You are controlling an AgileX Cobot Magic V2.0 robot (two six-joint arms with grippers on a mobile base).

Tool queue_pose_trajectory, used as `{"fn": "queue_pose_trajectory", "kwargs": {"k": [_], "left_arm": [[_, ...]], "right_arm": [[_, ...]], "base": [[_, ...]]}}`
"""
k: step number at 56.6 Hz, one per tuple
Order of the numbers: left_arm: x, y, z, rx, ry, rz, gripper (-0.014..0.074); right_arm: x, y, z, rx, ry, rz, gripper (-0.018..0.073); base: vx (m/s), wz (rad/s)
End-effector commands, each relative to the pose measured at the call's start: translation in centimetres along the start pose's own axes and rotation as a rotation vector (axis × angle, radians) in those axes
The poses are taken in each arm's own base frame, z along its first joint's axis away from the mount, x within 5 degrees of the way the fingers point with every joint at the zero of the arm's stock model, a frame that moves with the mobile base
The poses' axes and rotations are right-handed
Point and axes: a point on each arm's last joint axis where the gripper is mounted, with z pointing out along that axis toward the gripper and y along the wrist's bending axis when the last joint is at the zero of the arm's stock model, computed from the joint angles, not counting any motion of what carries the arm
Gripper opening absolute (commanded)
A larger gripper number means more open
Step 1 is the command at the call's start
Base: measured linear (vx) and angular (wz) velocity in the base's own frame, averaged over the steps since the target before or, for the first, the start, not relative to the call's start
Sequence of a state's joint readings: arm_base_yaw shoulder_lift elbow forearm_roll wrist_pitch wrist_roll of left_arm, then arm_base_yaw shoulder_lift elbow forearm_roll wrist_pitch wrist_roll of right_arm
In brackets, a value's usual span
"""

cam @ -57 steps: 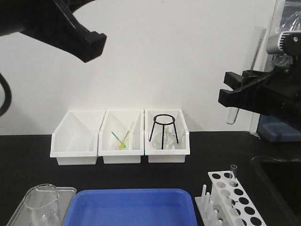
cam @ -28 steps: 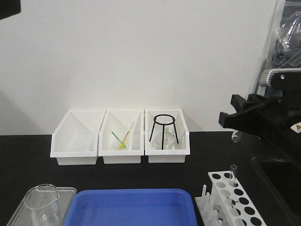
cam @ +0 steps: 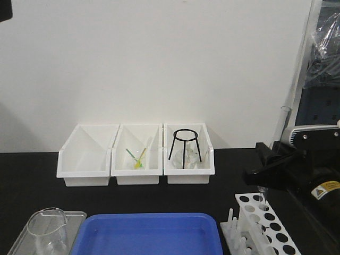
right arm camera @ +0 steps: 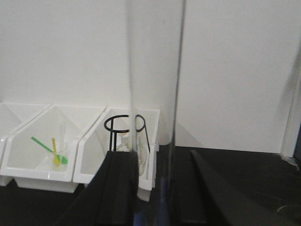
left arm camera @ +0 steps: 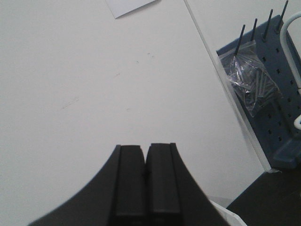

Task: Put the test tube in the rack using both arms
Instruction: 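Carry the tube with the right gripper above the white rack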

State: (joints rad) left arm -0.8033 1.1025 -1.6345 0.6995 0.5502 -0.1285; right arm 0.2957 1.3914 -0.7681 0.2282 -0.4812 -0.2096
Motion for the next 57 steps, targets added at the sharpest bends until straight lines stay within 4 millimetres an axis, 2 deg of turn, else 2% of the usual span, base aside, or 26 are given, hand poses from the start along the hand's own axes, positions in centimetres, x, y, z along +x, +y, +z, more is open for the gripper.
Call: {"fn": "queue_pose_trajectory", "kwargs": {"k": [1,14,33,57], "left_arm": [[-1.4,0.9,-1.0,-0.023,-0.092,-0.006,-0.0008],[-1.3,0.9,-1.0,-0.024,-0.085,-0.006,-0.0008],[-1.5,1.2,-1.5,-0.029,-0.093,-0.011,-0.0007],[-2.5,2.8,-4.3,-0.060,-0.156,-0.033,-0.0008]], "right_arm": [[-2.1,0.1,-0.2,-0.020,-0.153,-0.017,-0.0008],[-0.9,-0.3,-0.5,0.013,-0.137,0.000,-0.0008],[2.5,-0.7,-1.4,0.057,-0.148,0.007,-0.0006],[5.6,-0.5,0.3,0.052,-0.075,-0.015,-0.0006]], "base": [[0.00,0.00],[0.00,0.00],[0.00,0.00],[0.00,0.00]]}}
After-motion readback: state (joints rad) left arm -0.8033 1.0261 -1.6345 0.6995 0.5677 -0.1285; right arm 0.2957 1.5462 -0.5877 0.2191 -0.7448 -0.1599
